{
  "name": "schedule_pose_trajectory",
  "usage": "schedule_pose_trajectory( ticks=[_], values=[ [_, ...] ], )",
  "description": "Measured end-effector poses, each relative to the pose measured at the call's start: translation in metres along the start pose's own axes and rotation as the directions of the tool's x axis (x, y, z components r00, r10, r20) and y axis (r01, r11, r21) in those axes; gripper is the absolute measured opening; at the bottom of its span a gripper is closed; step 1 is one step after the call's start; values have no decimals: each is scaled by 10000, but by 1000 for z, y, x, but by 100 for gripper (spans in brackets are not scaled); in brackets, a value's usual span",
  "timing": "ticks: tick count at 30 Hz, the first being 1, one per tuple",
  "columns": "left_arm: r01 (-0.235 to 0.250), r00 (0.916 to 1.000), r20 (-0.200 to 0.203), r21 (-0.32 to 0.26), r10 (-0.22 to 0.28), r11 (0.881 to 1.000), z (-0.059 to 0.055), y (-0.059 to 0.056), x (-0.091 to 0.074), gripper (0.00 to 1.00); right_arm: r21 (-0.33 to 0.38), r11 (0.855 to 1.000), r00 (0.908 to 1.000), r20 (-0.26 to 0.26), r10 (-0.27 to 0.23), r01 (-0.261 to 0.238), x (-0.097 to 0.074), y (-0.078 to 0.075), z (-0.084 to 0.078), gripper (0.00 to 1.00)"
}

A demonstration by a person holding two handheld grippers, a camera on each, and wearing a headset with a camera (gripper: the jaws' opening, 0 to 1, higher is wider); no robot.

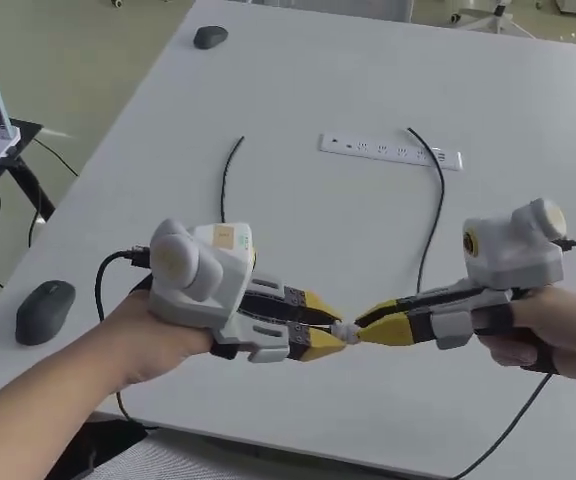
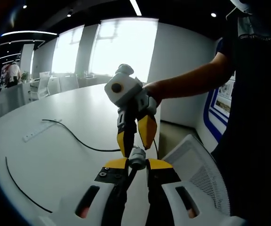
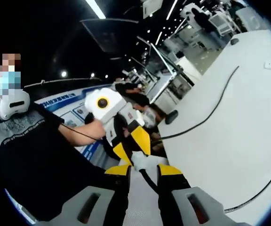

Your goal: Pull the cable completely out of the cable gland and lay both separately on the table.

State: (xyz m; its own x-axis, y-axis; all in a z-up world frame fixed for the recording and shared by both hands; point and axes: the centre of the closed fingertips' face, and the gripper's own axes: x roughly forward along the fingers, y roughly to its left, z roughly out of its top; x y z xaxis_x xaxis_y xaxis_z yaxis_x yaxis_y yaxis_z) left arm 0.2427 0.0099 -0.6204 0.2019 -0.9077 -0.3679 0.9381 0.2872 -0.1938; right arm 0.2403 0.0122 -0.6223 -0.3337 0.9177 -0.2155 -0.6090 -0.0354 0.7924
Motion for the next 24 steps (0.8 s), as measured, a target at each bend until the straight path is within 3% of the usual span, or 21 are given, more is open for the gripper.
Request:
schedule_pose_trajectory(
  ticks=[9, 14, 16, 19, 22, 24],
  values=[
    [40, 10000, -22, 166, -40, 9999, 2, -4, 0, 15, 338, 9981, 9987, -28, 510, -509, 7, 7, -1, 10],
    [76, 10000, -31, 97, -76, 9999, -1, -4, 1, 15, 146, 9988, 9989, -106, 459, -457, 8, 8, -2, 8],
    [81, 10000, -26, 43, -81, 10000, -1, -5, 1, 15, -452, 9984, 9993, -164, 330, -337, 7, 9, -2, 8],
    [126, 9999, -22, -25, -126, 9999, -2, -5, 2, 15, -623, 9980, 9995, -291, 113, -131, 7, 10, -3, 7],
    [82, 9999, 72, -89, -82, 9999, 0, -3, 2, 15, -1366, 9900, 9988, -289, -387, 344, 5, 10, 1, 7],
    [66, 9999, 137, -158, -63, 9999, 2, -1, 1, 15, -2091, 9754, 9965, -311, -780, 698, 4, 10, 4, 7]
  ],
)
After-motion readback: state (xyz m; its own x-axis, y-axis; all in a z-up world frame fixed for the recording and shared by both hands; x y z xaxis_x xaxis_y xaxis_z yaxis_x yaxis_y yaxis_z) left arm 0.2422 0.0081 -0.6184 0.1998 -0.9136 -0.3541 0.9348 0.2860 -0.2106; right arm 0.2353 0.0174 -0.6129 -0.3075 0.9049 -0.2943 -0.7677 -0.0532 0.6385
